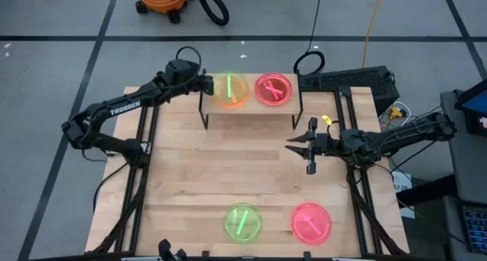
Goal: Place and stack plates onto a shelf
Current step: Stack the pink plate on top of the green plate on the shelf
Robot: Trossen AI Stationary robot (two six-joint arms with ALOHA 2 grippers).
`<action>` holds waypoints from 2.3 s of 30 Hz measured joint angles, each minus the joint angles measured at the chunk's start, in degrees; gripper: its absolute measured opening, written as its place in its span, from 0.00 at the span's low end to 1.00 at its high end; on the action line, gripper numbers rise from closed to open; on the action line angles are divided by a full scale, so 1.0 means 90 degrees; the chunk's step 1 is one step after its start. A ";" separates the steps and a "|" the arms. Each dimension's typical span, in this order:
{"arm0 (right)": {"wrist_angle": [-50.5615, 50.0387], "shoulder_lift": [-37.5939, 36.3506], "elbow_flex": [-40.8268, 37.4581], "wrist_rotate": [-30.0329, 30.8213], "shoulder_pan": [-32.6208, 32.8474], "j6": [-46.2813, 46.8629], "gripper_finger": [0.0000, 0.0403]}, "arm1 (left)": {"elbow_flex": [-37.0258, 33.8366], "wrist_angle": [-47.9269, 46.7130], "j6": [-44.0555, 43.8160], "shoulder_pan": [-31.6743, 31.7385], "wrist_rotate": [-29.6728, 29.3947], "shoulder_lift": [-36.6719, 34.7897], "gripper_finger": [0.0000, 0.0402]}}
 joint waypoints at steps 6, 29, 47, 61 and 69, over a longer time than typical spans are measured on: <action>0.0007 0.0001 0.0000 0.0324 -0.0002 -0.0109 0.20 | 0.0000 -0.0003 0.0130 -0.0079 0.0047 -0.0024 0.26; -0.3326 0.1035 0.1516 0.0460 -0.0002 0.0825 0.20 | -0.0792 0.0328 0.2056 -0.2391 -0.0152 -0.4164 0.31; -0.5856 0.2484 0.2399 -0.1341 0.0000 0.2304 0.20 | -0.4178 0.4847 0.1798 -0.4114 -0.0701 -0.4209 0.31; -0.6667 0.3161 0.2402 -0.2713 0.0000 0.2729 0.20 | -0.4180 0.4940 0.1941 -0.4671 -0.0860 -0.4117 0.31; -0.6683 0.3424 0.1948 -0.3176 0.0000 0.2924 0.29 | -0.4180 0.4896 0.1936 -0.4879 -0.0864 -0.4117 0.31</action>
